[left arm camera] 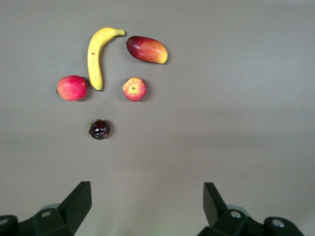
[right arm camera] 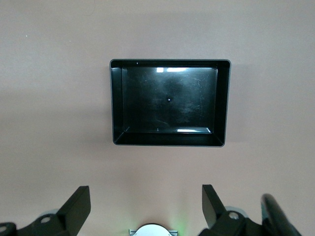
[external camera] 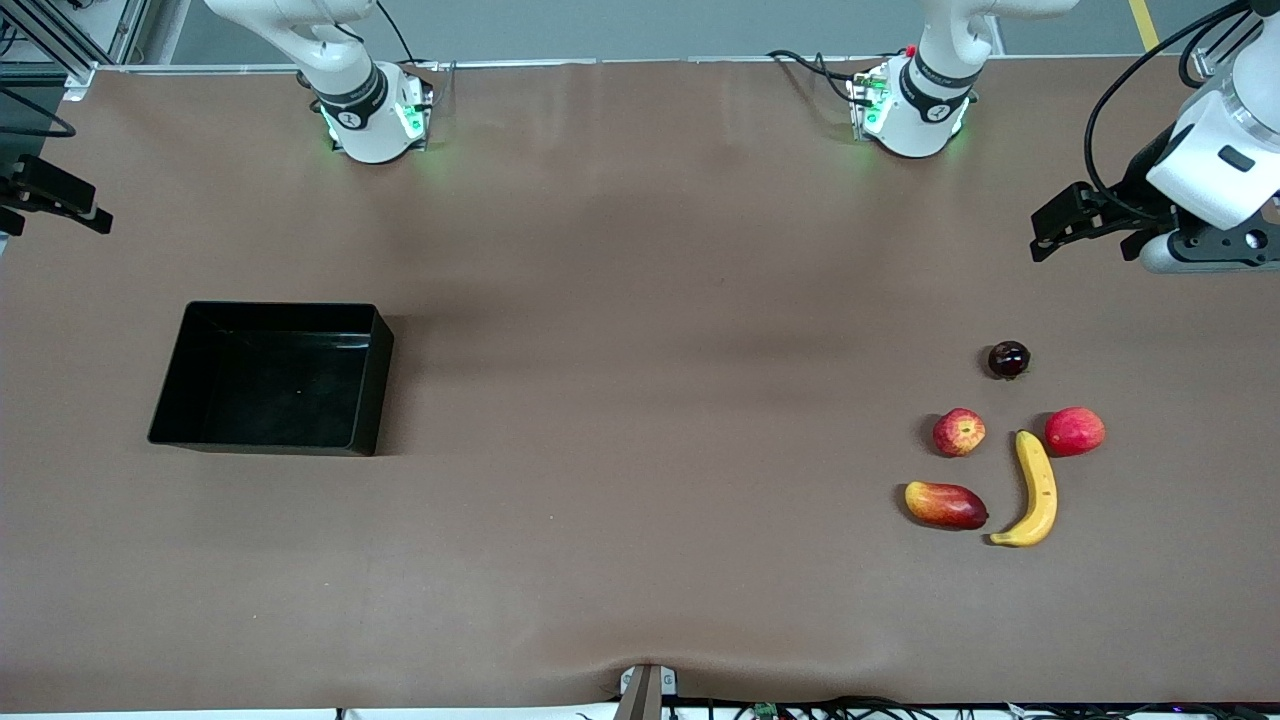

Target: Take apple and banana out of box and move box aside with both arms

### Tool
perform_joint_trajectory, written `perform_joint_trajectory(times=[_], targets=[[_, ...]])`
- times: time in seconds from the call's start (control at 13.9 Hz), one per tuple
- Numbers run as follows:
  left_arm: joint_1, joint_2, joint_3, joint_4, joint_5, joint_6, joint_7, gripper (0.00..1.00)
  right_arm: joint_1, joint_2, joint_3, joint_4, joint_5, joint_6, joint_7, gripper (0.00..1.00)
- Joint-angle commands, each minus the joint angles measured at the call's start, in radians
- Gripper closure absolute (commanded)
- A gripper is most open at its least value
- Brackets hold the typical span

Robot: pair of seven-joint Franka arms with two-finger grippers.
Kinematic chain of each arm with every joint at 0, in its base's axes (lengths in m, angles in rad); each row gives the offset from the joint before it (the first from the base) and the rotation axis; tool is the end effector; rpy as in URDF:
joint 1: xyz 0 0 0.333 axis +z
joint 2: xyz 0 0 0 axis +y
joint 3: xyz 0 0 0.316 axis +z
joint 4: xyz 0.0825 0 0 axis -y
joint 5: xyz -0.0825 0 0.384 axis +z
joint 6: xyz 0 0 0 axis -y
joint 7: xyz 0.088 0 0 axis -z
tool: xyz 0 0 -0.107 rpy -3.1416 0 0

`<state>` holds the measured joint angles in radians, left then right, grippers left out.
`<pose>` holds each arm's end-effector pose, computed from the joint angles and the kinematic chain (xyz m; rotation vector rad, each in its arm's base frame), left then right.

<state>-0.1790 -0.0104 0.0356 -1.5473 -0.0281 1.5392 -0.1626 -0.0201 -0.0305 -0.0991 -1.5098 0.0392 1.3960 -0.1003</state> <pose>0.5424 -0.0813 0.6386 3.1130 0.0285 -0.0032 0.5232 -0.0589 0.6547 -3.0884 0.0209 0.1211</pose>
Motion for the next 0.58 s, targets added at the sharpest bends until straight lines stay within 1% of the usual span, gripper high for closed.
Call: perform_joint_trajectory(times=[0.0,0.07,0.5], targets=[[0.004,0.012,0.004,0.035,-0.003,0.001,0.014,0.00,-0.023,-0.029,0.009,-0.029,0.024,0.003,-0.012,0.00],[0.003,0.018,0.006,0.050,-0.001,-0.001,0.012,0.00,-0.023,-0.031,0.007,-0.032,0.024,0.002,-0.012,0.00],[0.018,0.009,0.009,0.058,-0.004,-0.031,0.014,0.00,-0.027,-0.031,0.009,-0.033,0.025,0.003,-0.012,0.00]])
